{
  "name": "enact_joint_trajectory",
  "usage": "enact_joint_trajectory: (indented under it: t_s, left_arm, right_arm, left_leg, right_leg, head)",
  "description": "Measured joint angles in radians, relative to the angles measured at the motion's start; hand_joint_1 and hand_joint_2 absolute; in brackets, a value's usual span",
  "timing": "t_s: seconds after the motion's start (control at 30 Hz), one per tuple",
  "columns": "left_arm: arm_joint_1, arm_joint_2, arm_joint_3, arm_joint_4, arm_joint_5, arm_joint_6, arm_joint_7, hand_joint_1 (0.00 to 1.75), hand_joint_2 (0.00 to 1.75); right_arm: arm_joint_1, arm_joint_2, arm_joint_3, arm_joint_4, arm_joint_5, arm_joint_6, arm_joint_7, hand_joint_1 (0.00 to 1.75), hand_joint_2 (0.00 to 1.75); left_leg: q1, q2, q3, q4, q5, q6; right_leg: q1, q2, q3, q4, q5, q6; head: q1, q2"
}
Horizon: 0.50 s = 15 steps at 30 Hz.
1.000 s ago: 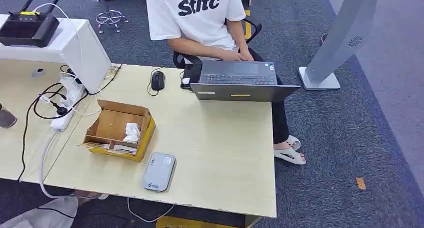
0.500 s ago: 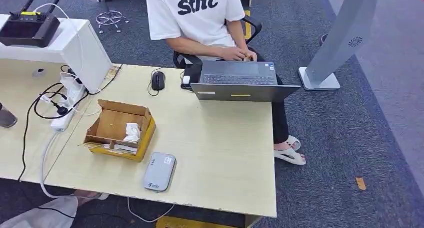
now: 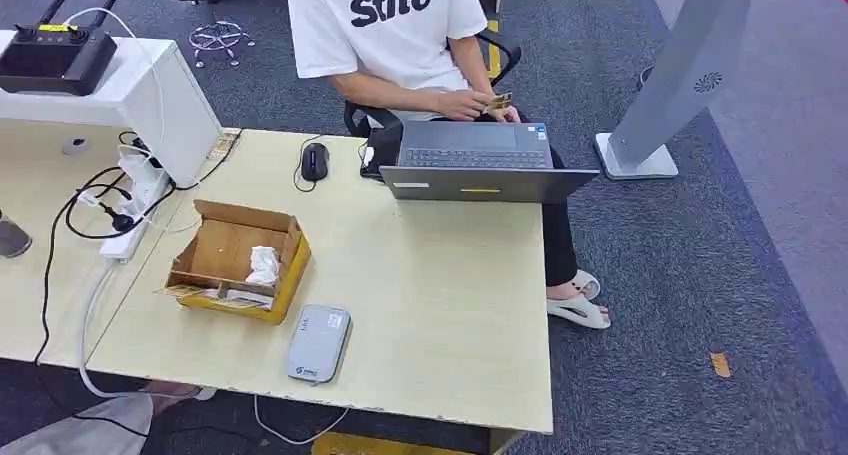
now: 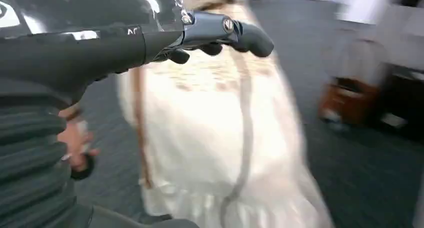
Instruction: Pass the card to the sensor for recognition and then transmit it.
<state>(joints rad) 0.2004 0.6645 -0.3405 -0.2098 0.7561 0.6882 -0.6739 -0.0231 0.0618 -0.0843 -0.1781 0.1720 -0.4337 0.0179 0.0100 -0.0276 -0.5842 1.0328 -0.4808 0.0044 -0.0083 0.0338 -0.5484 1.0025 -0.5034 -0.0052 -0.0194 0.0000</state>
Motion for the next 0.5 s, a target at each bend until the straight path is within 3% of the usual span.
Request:
enact_joint_trajectory:
  t_s: [0.07, 0.1, 0.13, 0.17, 0.2, 0.23, 0.27, 0.3, 0.33, 0.43, 0.5]
  left_arm:
    - [0.066, -0.021, 0.173, -0.147, -0.267, -0.014, 0.117, 0.00, 1.75]
    - [0.107, -0.055, 0.334, -0.307, -0.530, -0.077, 0.249, 0.00, 1.75]
    - [0.105, -0.094, 0.471, -0.405, -0.765, -0.175, 0.296, 0.00, 1.75]
    - [0.080, -0.135, 0.622, -0.487, -0.965, -0.288, 0.298, 0.00, 1.75]
    - [0.045, -0.174, 0.795, -0.567, -1.226, -0.441, 0.267, 0.00, 1.75]
    - [0.017, -0.208, 0.939, -0.633, -1.385, -0.518, 0.237, 0.00, 1.75]
    - [-0.012, -0.226, 1.067, -0.683, -1.487, -0.563, 0.227, 0.00, 1.75]
    - [-0.043, -0.251, 1.192, -0.730, -1.548, -0.596, 0.214, 0.00, 1.75]
    - [-0.066, -0.268, 1.293, -0.770, -1.534, -0.616, 0.203, 0.00, 1.75]
    - [-0.110, -0.298, 1.431, -0.857, -1.379, -0.651, 0.177, 0.00, 1.75]
    - [-0.139, -0.311, 1.495, -0.896, -1.363, -0.662, 0.166, 0.00, 1.75]
  right_arm:
    - [-0.002, 0.001, 0.000, 0.000, 0.007, 0.000, 0.001, 0.00, 1.75]
    - [-0.004, 0.001, 0.000, 0.000, 0.011, 0.001, 0.002, 0.00, 1.75]
    - [-0.004, 0.001, -0.001, 0.000, 0.014, 0.001, 0.000, 0.00, 1.75]
    - [-0.003, 0.001, -0.003, 0.000, 0.015, 0.002, -0.002, 0.00, 1.75]
    - [-0.009, 0.001, -0.007, 0.000, 0.018, 0.004, -0.008, 0.00, 1.75]
    - [-0.014, 0.001, -0.010, 0.000, 0.019, 0.005, -0.012, 0.00, 1.75]
    - [-0.017, 0.001, -0.011, -0.001, 0.019, 0.006, -0.015, 0.00, 1.75]
    - [-0.017, 0.001, -0.012, -0.001, 0.019, 0.010, -0.018, 0.00, 1.75]
    - [-0.017, 0.001, -0.013, -0.002, 0.019, 0.014, -0.018, 0.00, 1.75]
    - [-0.011, 0.001, -0.020, -0.001, 0.019, 0.018, -0.015, 0.00, 1.75]
    - [-0.018, 0.001, -0.025, -0.003, 0.019, 0.019, -0.014, 0.00, 1.75]
  left_leg:
    - [0.000, -0.001, 0.000, 0.000, 0.000, 0.000]
    - [-0.004, -0.001, 0.000, 0.001, 0.001, 0.001]
    - [-0.006, -0.003, -0.001, 0.000, 0.003, 0.005]
    - [-0.004, -0.010, -0.005, 0.000, 0.004, 0.006]
    - [0.000, -0.012, -0.007, 0.001, 0.004, 0.005]
    - [0.002, -0.007, -0.008, 0.001, 0.003, 0.003]
    - [0.001, 0.001, -0.007, 0.001, 0.002, 0.002]
    - [0.001, 0.009, -0.006, 0.001, 0.002, 0.003]
    - [0.000, 0.013, -0.004, 0.001, 0.002, 0.003]
    - [0.001, 0.012, -0.004, 0.002, 0.002, 0.003]
    - [0.001, 0.007, -0.005, 0.002, 0.002, 0.003]
  right_leg:
    - [-0.001, -0.001, -0.001, -0.001, 0.000, 0.000]
    - [-0.005, -0.001, -0.004, -0.001, 0.000, 0.001]
    - [-0.005, -0.003, -0.005, -0.001, -0.001, 0.004]
    - [-0.005, -0.009, -0.005, -0.001, -0.002, 0.005]
    - [-0.002, -0.011, -0.004, -0.001, -0.001, 0.004]
    - [0.001, -0.009, -0.003, -0.001, 0.003, -0.001]
    - [0.002, 0.001, -0.001, -0.001, 0.006, 0.000]
    - [0.001, 0.009, -0.002, 0.000, 0.007, 0.002]
    - [0.000, 0.013, -0.003, 0.000, 0.007, 0.002]
    - [0.002, 0.011, -0.003, -0.001, 0.007, 0.002]
    - [0.002, 0.006, -0.002, -0.002, 0.006, 0.003]
  head:
    - [0.004, 0.000]
    - [0.002, 0.000]
    - [-0.003, 0.000]
    - [-0.004, 0.000]
    - [0.005, 0.000]
    - [0.011, 0.000]
    - [0.014, 0.000]
    - [0.011, 0.000]
    - [0.005, 0.000]
    - [0.005, 0.000]
    - [0.006, 0.000]
